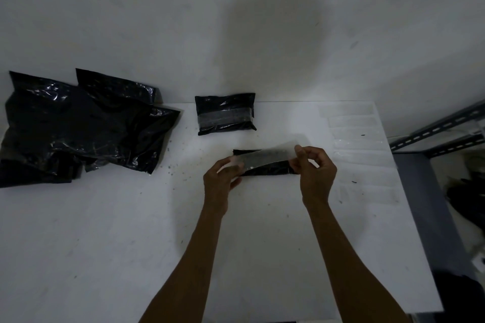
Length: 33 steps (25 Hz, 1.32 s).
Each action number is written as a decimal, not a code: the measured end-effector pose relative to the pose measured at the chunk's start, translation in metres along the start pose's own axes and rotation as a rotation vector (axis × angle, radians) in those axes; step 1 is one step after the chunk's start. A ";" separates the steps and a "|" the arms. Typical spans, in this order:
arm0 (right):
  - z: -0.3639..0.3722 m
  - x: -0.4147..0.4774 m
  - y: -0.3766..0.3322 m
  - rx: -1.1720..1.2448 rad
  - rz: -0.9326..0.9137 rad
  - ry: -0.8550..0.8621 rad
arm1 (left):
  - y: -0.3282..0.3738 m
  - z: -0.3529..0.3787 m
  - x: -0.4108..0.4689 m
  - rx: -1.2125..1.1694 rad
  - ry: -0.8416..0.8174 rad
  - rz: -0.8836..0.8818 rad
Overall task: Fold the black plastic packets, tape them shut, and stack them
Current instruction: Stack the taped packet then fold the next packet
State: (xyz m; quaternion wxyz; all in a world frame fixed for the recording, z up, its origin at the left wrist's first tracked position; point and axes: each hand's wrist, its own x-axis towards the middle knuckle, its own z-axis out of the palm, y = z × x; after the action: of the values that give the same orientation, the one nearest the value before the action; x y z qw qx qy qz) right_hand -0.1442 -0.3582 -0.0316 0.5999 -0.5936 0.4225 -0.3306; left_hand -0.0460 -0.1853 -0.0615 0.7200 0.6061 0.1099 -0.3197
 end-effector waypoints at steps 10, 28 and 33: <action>-0.007 0.006 0.043 -0.528 0.001 0.176 | -0.008 0.001 0.018 0.383 0.139 0.244; -0.007 0.014 0.099 -0.686 -0.046 0.117 | -0.030 0.005 0.031 0.770 0.266 0.404; -0.017 0.014 0.081 -0.700 -0.328 0.132 | -0.031 0.001 0.029 0.854 0.272 0.658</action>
State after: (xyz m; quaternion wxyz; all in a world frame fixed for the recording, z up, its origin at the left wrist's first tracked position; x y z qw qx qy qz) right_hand -0.1620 -0.3713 -0.1125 0.2717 -0.7994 0.4470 -0.2956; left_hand -0.0427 -0.1977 -0.1019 0.4514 0.8823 -0.1325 -0.0129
